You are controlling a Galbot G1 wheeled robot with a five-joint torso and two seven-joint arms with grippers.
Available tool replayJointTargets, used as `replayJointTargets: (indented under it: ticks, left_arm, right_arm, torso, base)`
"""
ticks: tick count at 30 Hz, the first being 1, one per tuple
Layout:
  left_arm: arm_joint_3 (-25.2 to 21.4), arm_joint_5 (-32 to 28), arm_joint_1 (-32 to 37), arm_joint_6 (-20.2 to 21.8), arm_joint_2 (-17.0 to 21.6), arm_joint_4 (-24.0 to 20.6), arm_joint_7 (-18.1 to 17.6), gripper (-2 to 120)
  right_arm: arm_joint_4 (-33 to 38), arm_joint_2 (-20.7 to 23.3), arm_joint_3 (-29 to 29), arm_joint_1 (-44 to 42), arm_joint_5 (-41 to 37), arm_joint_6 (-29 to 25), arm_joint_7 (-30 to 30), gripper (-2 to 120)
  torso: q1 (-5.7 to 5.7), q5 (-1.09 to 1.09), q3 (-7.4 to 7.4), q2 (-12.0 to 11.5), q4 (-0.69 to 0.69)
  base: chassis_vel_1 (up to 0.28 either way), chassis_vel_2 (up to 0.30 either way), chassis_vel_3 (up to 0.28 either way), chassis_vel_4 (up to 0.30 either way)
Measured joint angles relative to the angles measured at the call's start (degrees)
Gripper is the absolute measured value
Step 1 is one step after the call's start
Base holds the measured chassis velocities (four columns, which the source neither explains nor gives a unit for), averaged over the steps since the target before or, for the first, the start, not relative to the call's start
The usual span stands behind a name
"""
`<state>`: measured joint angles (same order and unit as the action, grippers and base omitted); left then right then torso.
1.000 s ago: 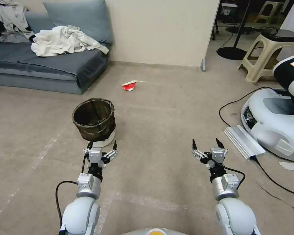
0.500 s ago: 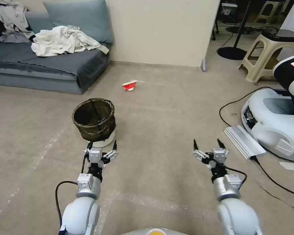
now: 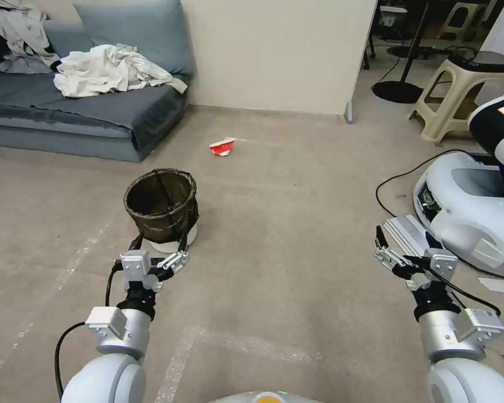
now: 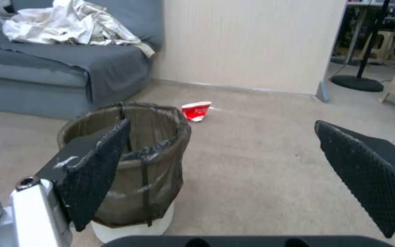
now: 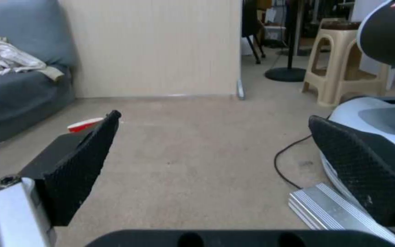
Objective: Pick up the trash can from the floor.
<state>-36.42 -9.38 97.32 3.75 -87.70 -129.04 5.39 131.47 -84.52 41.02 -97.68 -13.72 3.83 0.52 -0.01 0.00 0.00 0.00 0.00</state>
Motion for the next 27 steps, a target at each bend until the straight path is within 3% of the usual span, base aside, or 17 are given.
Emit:
replayJointTargets:
  ticks: [27]
  left_arm:
    - [-0.84, 0.27, -0.09, 0.01, -0.38, 0.18, -1.28, 100]
  right_arm:
    - [-1.75, 0.94, -0.47, 1.18, -0.74, -1.85, -0.64, 100]
  torso:
    - [0.0, 0.0, 0.0, 0.0, 0.0]
  base:
    - [0.024, 0.023, 0.024, 0.024]
